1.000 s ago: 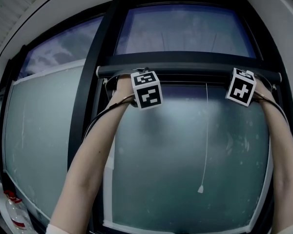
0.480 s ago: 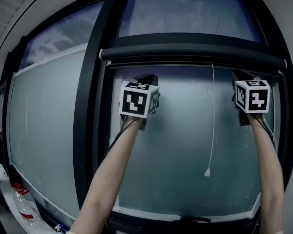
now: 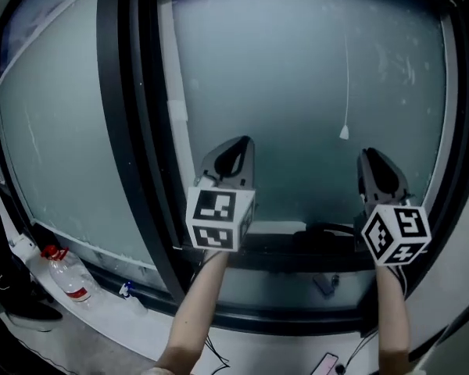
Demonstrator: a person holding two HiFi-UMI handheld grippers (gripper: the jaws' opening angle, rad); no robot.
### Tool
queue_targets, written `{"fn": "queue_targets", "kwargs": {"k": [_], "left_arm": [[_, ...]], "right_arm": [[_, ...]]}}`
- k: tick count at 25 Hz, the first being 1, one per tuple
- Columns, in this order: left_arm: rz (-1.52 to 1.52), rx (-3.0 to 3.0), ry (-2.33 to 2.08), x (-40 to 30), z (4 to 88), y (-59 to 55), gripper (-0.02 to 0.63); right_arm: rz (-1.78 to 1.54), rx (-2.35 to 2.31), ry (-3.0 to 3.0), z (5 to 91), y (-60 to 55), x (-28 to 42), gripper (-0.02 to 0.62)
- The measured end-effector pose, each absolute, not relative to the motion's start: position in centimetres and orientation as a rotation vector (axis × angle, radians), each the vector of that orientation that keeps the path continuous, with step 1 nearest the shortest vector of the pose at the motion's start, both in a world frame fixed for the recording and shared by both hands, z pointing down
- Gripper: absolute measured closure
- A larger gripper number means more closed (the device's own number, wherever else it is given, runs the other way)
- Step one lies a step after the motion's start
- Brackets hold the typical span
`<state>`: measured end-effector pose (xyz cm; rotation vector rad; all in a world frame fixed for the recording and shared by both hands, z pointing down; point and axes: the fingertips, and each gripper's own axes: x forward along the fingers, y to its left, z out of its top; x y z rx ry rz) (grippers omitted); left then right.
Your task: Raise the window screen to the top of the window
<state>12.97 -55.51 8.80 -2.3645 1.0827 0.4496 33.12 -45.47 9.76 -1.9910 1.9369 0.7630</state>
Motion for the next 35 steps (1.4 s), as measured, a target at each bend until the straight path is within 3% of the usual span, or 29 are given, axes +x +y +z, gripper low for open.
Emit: {"fn": "queue_targets", "kwargs": {"k": [5,9,23,35], "left_arm": [[0.191,-2.516,1.117,10.4,28.7,-52.3,0.601],[0.204,-2.714,1.243,7.6,38.3,-50.3,0.601],[0.12,-2.716,1.14,10.2,39.9,-45.2,0.601],[0.062,-2.746,1.189,4.3,41.2,-27.1,0.601]], "right_arm": [[0.471,-2.065,2.174,29.3,-42.8,28.8,0.539],[0.311,-2.117,2.208,37.7,-40.0,26.3,0.552],[0.17,-2.136,2.089,39.0,-36.3,24.8,0.583],[0.144,-2.233,2.208,41.9,-18.2,20.2,0.588]]}}
